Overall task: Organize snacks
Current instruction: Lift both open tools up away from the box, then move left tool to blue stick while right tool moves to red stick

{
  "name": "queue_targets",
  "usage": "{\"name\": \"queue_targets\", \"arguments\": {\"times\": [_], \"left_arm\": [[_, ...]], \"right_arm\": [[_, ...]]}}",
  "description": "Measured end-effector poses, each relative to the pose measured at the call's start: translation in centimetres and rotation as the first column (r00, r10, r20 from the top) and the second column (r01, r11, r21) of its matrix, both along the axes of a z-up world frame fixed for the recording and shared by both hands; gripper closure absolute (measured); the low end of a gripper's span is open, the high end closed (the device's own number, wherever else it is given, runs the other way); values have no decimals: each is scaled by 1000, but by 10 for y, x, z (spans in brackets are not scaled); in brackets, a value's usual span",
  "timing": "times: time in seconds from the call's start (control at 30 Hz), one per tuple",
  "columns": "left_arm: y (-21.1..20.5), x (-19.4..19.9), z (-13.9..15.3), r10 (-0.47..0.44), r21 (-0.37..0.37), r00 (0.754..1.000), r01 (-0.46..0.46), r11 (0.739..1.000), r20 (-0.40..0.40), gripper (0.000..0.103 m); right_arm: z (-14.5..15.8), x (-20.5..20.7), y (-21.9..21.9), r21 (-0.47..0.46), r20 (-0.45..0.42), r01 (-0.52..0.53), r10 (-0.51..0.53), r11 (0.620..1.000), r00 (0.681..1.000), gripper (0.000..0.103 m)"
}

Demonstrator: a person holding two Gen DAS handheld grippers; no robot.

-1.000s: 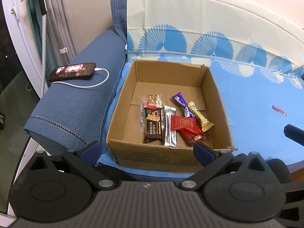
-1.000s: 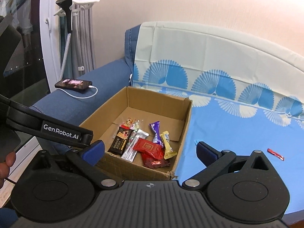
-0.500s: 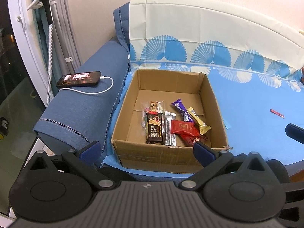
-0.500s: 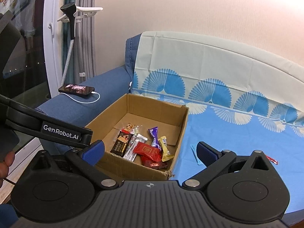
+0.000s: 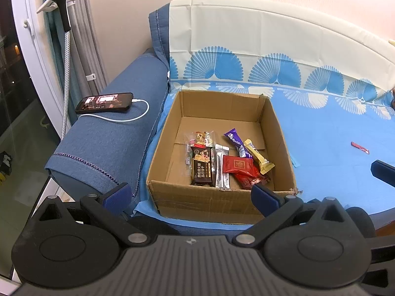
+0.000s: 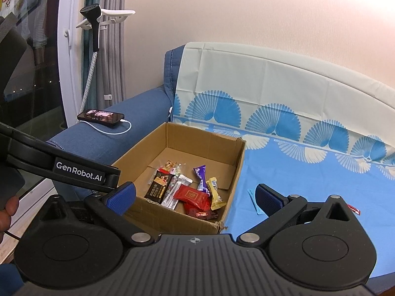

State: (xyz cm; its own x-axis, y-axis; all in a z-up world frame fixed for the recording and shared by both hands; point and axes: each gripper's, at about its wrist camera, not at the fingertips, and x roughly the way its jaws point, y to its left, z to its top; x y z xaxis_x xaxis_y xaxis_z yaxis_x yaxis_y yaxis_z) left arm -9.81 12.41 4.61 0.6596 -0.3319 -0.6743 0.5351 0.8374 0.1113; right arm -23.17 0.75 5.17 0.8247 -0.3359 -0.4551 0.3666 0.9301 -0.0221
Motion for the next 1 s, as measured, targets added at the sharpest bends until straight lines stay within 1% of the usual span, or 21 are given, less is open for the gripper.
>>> {"name": "queue_targets", "arguments": {"times": [0.27,0.43,0.57,0.67,0.73,0.8,0.9,1.0], "left_arm": [[-14,0,-3,-9,33,1000,9,999,-5,0],[-34,0,-7,-41,61,999,42,997,-19,0],[-63,1,-10,-86,75,995,89,993,-43,0],[-95,-4,-14,-155,95,986,160,983,-53,0],[-118,-8,-17,-201,100,977,207,973,-66,0],[-143,-11,-22,-242,98,965,251,963,-100,0],[-185,-10,-33,-281,73,941,299,951,-190,0],[-228,-4,-47,-295,27,912,315,949,-286,0]], "right_arm": [[-5,-2,-13,43,-2,8,-8,999,1000,0],[-11,-6,-31,91,1,35,-35,995,999,0],[-17,-15,-55,118,13,94,-96,989,995,0],[-22,-28,-79,107,12,173,-175,979,984,0],[-28,-39,-100,101,7,236,-238,967,971,0],[-34,-51,-124,115,-4,305,-306,945,952,0],[-47,-70,-161,130,-26,410,-411,903,911,0],[-60,-86,-200,154,-49,497,-496,854,867,0]]}}
